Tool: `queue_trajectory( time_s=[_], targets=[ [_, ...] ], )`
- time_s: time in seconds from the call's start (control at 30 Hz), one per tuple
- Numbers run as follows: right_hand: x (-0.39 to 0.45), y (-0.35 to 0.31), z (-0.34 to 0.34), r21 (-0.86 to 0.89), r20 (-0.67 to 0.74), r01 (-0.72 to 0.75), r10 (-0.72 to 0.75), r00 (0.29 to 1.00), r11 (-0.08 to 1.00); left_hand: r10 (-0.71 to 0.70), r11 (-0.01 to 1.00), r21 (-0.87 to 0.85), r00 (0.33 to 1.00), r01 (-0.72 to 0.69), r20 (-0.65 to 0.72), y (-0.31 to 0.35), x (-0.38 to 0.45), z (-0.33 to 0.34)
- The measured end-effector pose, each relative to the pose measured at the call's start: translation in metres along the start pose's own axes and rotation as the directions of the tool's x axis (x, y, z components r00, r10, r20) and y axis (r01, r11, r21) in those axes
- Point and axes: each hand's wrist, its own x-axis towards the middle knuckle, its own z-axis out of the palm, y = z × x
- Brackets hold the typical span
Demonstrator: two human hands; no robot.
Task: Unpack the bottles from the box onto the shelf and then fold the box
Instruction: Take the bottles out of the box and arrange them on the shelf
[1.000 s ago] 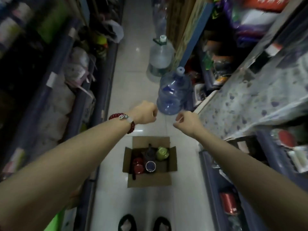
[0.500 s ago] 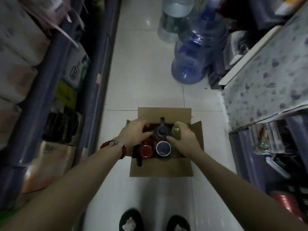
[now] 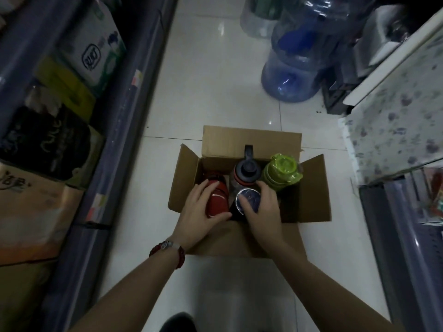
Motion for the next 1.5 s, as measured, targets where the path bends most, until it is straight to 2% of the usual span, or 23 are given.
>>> queue_trajectory(
  time_s=[0.13,0.27,0.43,0.63,0.77,0.9,0.97,1.1,1.2,1.37,1.5],
  targets=[
    [-0.001,0.012,0.017,0.027,-0.033,0.043,-0.042,0.999,0.999,0.023,0.997,-0.069,0.999,-0.026,-0.043,-0.014,0.002,0.019],
    [-0.001,0.021,0.024,-0.029,-0.017,0.087,-0.087,0.996,0.996,0.057,0.995,-0.073,0.992,-0.066,-0.113,-0.020,0.005,0.026],
    [0.002,0.026,0.019,-0.091,-0.093,0.137,-0.145,0.985,0.986,0.023,0.999,-0.043,0.988,-0.030,-0.154,-0.022,0.011,0.023],
    [0.009,0.037,0.019,-0.241,-0.091,0.111,-0.137,0.986,0.964,0.088,0.995,-0.032,0.973,-0.097,-0.213,-0.010,0.023,0.013],
    [0.012,0.035,0.021,-0.282,-0.073,0.111,-0.137,0.988,0.953,0.023,0.998,-0.055,0.972,-0.036,-0.234,-0.004,0.038,0.016],
    [0.012,0.029,0.014,-0.212,-0.046,0.110,-0.122,0.991,0.971,-0.032,0.999,-0.012,0.965,0.030,-0.259,-0.001,0.047,0.012],
    [0.011,0.023,0.007,-0.220,-0.039,0.158,-0.170,0.985,0.963,-0.033,0.999,0.002,0.962,0.035,-0.269,0.008,0.047,0.003],
    [0.007,-0.006,-0.025,-0.195,-0.046,0.177,-0.189,0.981,0.965,-0.013,1.000,-0.011,0.950,0.010,-0.311,0.041,0.039,-0.024],
    [-0.001,-0.043,-0.054,-0.182,-0.057,0.161,-0.174,0.983,0.970,-0.055,0.998,-0.054,0.945,0.040,-0.323,0.076,0.024,-0.052],
    [-0.015,-0.130,-0.120,-0.083,-0.052,0.034,-0.038,0.998,0.996,-0.045,0.998,-0.052,0.953,0.031,-0.299,0.158,-0.009,-0.120],
    [-0.020,-0.213,-0.194,-0.045,-0.028,-0.003,0.002,1.000,0.999,0.005,0.999,-0.042,0.960,-0.017,-0.281,0.243,-0.030,-0.183]
  ],
)
